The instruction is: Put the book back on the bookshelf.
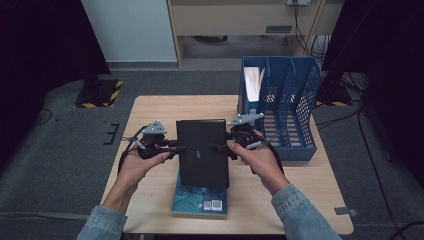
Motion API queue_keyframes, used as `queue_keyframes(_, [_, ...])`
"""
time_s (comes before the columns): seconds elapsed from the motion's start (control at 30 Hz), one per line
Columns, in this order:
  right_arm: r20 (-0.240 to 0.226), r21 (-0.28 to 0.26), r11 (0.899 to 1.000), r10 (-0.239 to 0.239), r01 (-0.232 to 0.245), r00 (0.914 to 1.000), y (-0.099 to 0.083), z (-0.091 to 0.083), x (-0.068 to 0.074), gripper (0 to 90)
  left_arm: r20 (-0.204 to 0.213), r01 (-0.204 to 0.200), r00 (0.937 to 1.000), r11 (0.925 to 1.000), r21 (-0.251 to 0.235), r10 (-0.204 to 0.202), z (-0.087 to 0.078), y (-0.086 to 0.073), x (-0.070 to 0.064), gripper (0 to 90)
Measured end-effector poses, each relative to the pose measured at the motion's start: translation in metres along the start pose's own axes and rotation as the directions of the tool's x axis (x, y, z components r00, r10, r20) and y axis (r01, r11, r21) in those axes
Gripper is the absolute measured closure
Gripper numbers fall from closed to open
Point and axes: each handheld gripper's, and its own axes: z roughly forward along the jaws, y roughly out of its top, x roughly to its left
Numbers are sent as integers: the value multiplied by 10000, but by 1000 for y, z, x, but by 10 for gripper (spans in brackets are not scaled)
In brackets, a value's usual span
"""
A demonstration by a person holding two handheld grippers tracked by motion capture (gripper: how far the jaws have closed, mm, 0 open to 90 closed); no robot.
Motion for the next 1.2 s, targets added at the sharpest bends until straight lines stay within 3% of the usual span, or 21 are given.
queue_keyframes(0.27, [190, 33, 10000, -32, 32, 9998, 12, 8, -3, 336, -315, 21, 9995, 10000, 23, -21, 1, 5, 7, 650])
queue_keyframes(0.73, [650, -108, 9999, -99, 106, 9978, 27, 19, -16, 342, -982, -616, 9930, 9969, 481, 661, 6, 28, 16, 664])
queue_keyframes(1.0, [760, -194, 9994, -270, 285, 9967, 28, 19, -16, 348, -922, -483, 9945, 9986, 204, 500, 4, 29, 19, 692])
queue_keyframes(1.2, [748, -168, 9987, -461, 475, 9961, 23, 12, -11, 357, -823, -407, 9958, 9992, 62, 411, 0, 24, 11, 696])
